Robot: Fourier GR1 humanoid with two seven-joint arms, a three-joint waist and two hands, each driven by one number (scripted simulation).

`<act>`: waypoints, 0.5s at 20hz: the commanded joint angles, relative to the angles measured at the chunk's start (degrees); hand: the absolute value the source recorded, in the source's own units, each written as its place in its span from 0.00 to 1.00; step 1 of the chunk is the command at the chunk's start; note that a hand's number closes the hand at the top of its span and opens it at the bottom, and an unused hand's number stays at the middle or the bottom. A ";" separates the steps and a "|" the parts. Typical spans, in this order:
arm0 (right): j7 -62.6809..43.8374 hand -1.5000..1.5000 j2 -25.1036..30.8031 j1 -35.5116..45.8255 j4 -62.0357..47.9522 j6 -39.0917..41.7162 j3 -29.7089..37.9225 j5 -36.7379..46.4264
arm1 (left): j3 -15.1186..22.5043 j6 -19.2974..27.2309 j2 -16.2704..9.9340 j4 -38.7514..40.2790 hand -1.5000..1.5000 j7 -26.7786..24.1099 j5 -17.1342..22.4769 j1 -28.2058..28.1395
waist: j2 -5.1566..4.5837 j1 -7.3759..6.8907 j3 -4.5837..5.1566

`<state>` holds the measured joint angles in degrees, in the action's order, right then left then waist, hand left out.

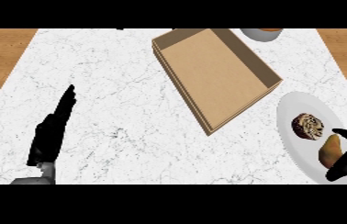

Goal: Pick the pear from the plate and place it in the cardboard box

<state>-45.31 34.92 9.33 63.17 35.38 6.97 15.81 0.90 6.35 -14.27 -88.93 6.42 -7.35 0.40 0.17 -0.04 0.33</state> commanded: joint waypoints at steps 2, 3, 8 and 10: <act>-4.85 1.00 -2.90 -2.37 5.55 1.84 2.16 -2.18 | -0.78 -0.79 1.29 -0.30 0.50 -2.44 -0.71 -2.41 | -0.10 0.12 -0.31; -1.79 1.00 -4.59 -3.78 4.42 -0.30 0.56 -0.85 | -0.92 -0.98 0.87 -0.25 0.50 -1.53 -0.38 -2.54 | -0.10 0.12 -0.32; 7.45 1.00 -0.46 -3.16 2.46 -6.45 -3.22 10.37 | -4.31 -4.02 -2.17 -1.36 0.50 -1.65 1.85 -2.20 | -0.17 -0.23 -0.35; 6.48 1.00 -1.32 -0.91 0.64 -7.89 -3.56 12.53 | -2.89 -2.98 0.17 2.39 0.50 -4.84 -0.09 -1.81 | -0.20 -0.12 -0.33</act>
<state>-40.86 34.76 8.82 64.50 30.42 5.54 23.97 -0.96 4.27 -14.16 -89.14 5.12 -7.51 -0.80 0.26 -0.12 0.64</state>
